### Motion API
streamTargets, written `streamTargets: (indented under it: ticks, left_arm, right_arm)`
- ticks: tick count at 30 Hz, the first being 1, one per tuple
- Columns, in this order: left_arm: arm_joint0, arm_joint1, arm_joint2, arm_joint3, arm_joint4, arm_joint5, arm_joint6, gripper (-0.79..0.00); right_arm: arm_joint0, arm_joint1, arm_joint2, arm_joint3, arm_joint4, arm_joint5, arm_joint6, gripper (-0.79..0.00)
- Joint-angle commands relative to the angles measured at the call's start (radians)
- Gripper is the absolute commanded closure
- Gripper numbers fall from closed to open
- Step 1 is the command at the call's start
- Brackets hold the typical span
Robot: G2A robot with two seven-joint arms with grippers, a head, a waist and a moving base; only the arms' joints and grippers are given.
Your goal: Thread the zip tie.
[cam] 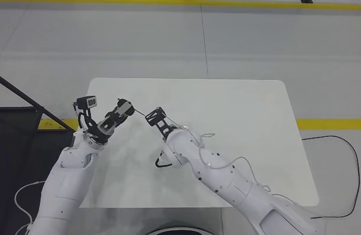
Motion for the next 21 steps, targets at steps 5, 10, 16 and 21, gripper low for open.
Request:
streamTargets:
  ticks: [5,10,16,21]
  left_arm:
    - [-0.012,0.0,0.012,0.008,0.006,0.006,0.001,0.0]
    - [-0.017,0.002,0.029,0.008,0.032,0.024,-0.027,0.0]
    - [-0.066,0.01,0.054,0.005,0.103,0.086,-0.113,0.0]
    - [-0.1,0.015,0.091,-0.005,0.17,0.097,-0.196,0.0]
  right_arm:
    - [-0.05,0.008,0.028,-0.076,-0.097,0.033,0.02,0.0]
    - [-0.129,0.033,0.088,-0.221,-0.216,0.055,-0.012,0.0]
    - [-0.292,0.077,0.152,-0.454,-0.386,-0.017,-0.049,0.0]
    - [-0.441,0.109,0.21,-0.634,-0.456,-0.119,-0.108,0.0]
